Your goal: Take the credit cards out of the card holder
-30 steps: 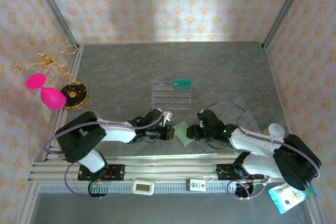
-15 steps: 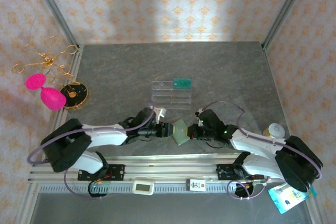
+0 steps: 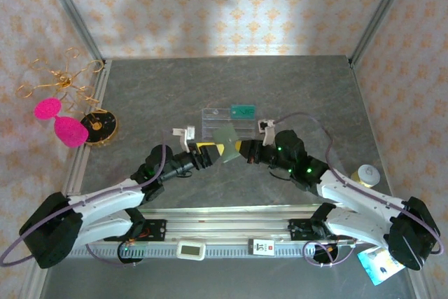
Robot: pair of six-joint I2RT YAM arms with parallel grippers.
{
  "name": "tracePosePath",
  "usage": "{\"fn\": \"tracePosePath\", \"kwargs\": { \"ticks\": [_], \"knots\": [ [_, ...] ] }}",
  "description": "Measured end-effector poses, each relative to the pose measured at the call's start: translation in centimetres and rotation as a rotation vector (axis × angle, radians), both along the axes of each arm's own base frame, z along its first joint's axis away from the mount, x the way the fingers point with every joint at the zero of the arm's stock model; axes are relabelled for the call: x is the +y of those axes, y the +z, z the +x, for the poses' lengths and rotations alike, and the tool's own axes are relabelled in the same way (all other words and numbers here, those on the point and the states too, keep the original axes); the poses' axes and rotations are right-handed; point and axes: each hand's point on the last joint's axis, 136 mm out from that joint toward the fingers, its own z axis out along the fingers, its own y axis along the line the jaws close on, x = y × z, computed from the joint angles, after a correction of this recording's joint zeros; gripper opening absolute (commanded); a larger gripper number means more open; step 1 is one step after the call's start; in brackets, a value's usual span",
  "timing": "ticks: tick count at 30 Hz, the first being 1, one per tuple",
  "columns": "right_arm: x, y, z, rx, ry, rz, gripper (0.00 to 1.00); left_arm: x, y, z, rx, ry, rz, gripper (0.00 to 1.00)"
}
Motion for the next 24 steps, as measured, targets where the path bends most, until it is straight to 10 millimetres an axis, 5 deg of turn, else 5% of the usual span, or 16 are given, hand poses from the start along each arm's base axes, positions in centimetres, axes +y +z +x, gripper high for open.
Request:
{"fn": "tracePosePath", "kwargs": {
  "ticks": [7, 13, 24],
  "knots": [
    [0.6, 3.0, 0.3, -0.081, 0.016, 0.085, 0.0, 2.3, 2.9, 0.1, -0.093, 0.078, -0.071, 0.78],
    [1.9, 4.8, -0.5, -0.116, 0.08, 0.16, 0.0, 2.1, 3.2, 0.3, -0.107, 0.073, -0.09, 0.66],
    [2.8, 4.6, -0.8, -0.08, 0.108, 0.191, 0.0, 1.8, 4.8, -0.1, -0.157, 0.033, -0.167, 0.12]
  ]
}}
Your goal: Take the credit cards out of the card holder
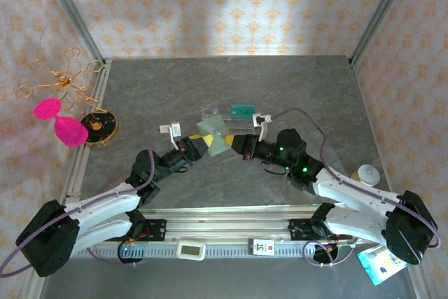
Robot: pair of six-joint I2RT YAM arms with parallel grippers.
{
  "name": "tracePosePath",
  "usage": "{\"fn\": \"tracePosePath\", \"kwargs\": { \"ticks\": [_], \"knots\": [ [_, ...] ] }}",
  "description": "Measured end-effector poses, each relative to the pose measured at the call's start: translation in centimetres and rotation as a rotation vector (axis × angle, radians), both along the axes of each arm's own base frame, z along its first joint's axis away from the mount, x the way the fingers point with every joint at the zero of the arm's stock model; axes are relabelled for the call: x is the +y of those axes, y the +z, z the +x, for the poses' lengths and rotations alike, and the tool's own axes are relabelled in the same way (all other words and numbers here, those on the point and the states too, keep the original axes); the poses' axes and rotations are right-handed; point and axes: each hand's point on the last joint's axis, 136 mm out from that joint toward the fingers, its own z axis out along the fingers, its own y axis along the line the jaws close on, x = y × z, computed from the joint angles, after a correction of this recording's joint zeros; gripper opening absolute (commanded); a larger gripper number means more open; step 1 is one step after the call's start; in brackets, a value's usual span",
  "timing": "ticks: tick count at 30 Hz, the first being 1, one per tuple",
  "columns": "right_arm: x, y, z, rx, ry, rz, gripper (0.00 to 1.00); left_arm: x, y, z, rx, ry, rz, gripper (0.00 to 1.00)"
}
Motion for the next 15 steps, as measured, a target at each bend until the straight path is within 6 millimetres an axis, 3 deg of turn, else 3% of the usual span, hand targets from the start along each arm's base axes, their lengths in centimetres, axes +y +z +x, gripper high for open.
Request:
{"fn": "tracePosePath", "kwargs": {
  "ticks": [2, 4, 6, 10, 15],
  "knots": [
    [0.0, -0.6, 0.3, 0.015, -0.011, -0.018, 0.05, 0.0, 0.2, -0.1, -0.004, -0.005, -0.007, 0.0],
    [0.1, -1.1, 0.8, 0.039, -0.031, -0.048, 0.25, 0.0, -0.3, 0.1, 0.008, 0.003, 0.005, 0.0],
    [0.0, -1.5, 1.6, 0.061, -0.067, -0.102, 0.38, 0.1, -0.7, 0.4, 0.025, 0.016, 0.026, 0.0],
    [-1.1, -1.5, 2.9, 0.062, -0.161, -0.199, 0.45, -0.1, -0.5, 1.4, 0.051, 0.061, 0.093, 0.0],
    [-1.9, 0.1, 3.7, 0.023, -0.232, -0.241, 0.46, -0.6, -0.2, 1.5, 0.057, 0.107, 0.183, 0.0]
  ]
}}
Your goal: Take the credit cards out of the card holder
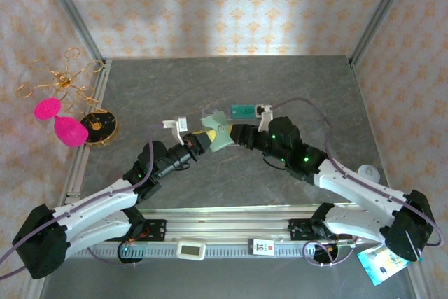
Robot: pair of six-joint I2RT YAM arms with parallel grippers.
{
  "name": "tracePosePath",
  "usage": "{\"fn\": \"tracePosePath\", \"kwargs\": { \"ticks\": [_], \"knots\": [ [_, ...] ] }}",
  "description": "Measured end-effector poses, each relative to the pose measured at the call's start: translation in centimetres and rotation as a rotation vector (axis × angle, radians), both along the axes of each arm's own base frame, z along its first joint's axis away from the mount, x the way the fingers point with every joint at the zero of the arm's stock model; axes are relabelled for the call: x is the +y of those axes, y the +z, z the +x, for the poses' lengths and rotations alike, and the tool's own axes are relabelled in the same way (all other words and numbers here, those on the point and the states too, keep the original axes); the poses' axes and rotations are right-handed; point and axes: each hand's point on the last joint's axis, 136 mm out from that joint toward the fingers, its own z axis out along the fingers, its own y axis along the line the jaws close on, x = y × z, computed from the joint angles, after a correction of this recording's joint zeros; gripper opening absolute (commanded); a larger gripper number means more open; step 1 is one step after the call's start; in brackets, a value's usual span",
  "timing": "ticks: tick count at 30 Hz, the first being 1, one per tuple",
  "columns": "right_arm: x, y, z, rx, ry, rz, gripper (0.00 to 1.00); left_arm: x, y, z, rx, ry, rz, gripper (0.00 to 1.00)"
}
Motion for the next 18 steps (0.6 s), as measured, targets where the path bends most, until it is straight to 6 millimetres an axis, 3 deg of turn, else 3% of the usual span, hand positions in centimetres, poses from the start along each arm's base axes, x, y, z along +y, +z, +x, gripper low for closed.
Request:
{"fn": "tracePosePath", "kwargs": {
  "ticks": [7, 10, 14, 18],
  "knots": [
    [2.3, 2.0, 0.2, -0.052, -0.005, -0.064, 0.48, 0.3, -2.0, 0.3, 0.044, 0.05, 0.111, 0.0],
    [2.9, 1.0, 0.5, -0.037, -0.008, -0.103, 0.49, 0.5, -1.8, 0.5, 0.036, 0.065, 0.118, 0.0],
    [3.8, -1.9, 0.6, 0.003, 0.002, -0.181, 0.5, 0.5, -1.7, 0.5, 0.032, 0.065, 0.125, 0.0],
    [4.0, -2.8, 0.7, 0.015, 0.001, -0.21, 0.5, 0.5, -2.5, 0.5, 0.055, 0.07, 0.149, 0.0]
  ]
}}
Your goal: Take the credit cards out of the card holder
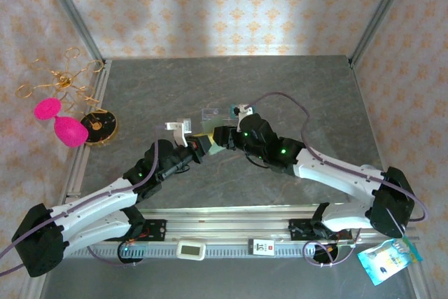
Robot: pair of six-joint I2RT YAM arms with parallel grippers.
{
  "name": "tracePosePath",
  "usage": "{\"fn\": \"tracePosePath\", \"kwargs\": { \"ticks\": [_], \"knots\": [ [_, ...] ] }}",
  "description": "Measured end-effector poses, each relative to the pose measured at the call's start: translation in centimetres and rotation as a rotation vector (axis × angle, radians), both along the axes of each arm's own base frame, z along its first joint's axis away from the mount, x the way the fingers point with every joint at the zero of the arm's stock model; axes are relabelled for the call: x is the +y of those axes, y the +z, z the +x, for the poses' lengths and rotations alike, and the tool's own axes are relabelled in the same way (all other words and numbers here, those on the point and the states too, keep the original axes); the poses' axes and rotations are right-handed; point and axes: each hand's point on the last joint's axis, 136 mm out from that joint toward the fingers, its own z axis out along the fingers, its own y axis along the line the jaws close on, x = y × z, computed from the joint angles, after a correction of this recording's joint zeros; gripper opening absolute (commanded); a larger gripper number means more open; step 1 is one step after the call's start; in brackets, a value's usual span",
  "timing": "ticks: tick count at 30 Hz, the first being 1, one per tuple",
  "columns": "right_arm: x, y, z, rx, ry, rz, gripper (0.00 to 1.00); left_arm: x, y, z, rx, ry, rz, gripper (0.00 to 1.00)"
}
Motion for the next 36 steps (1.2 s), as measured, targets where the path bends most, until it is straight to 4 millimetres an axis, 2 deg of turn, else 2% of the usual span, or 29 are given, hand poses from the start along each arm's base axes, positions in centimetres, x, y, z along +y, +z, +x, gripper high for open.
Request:
{"fn": "tracePosePath", "kwargs": {
  "ticks": [3, 9, 11, 12, 15, 21, 27, 31, 36],
  "knots": [
    [0.0, -0.1, 0.2, -0.006, -0.005, -0.027, 0.43, 0.1, 0.0, 0.0, 0.0, 0.006, 0.001, 0.0],
    [0.3, -0.9, 0.3, -0.008, 0.002, -0.076, 0.11, 0.3, -0.7, 0.1, 0.019, 0.02, 0.023, 0.0],
    [0.2, -1.0, 0.3, -0.012, -0.004, -0.086, 0.02, 0.3, -0.9, 0.1, 0.026, 0.019, 0.028, 0.0],
    [0.1, -1.0, 0.4, -0.014, -0.01, -0.089, 0.0, 0.3, -1.0, 0.1, 0.029, 0.018, 0.03, 0.0],
    [-0.8, -1.5, 0.6, -0.018, -0.045, -0.122, 0.0, 0.3, -1.0, 0.1, 0.029, 0.018, 0.03, 0.0],
    [-3.8, -4.1, 0.9, 0.001, -0.119, -0.208, 0.0, 0.0, -0.7, -0.2, 0.023, 0.0, 0.022, 0.0],
    [-5.4, -4.7, 0.0, 0.022, -0.096, -0.152, 0.0, -1.1, -0.9, -1.0, 0.028, -0.076, 0.002, 0.0],
    [-5.7, -5.6, -1.8, 0.051, -0.03, -0.099, 0.0, -2.1, -3.6, -1.6, 0.09, -0.137, -0.005, 0.0],
    [-6.3, -8.1, -4.0, 0.13, 0.01, -0.064, 0.0, -2.9, -8.8, -2.2, 0.251, -0.171, 0.023, 0.02]
  ]
}}
